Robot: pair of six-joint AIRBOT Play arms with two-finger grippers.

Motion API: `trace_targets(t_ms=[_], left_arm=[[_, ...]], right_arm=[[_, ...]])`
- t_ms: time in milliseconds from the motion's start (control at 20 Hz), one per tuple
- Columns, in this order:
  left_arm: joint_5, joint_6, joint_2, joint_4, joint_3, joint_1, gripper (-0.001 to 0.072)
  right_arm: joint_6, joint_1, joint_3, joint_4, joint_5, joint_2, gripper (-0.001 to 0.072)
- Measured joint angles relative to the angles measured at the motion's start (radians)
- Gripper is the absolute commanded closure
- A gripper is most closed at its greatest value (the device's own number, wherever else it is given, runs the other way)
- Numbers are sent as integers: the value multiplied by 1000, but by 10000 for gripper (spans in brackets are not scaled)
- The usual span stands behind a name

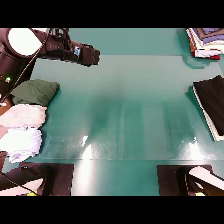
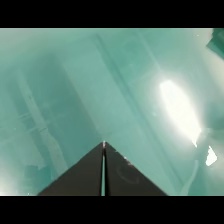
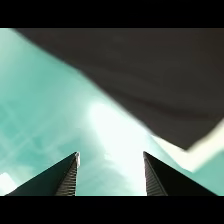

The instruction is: Fold the shirts.

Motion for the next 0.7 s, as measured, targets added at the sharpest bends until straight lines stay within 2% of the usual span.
trace_targets(t_ms=[150, 300, 350, 700], left_arm=[[-11, 0, 0, -2, 0, 0, 678], [-7, 0, 0, -4, 0, 0, 678], [1, 0, 0, -5, 0, 0, 678], [53, -1, 0, -7, 0, 0, 678]], right_arm=[[2, 147, 27, 87, -8, 6, 247], [-1, 340, 53, 126, -30, 8, 571], [-8, 401, 60, 136, -38, 9, 700], [-76, 700, 80, 153, -85, 9, 697]])
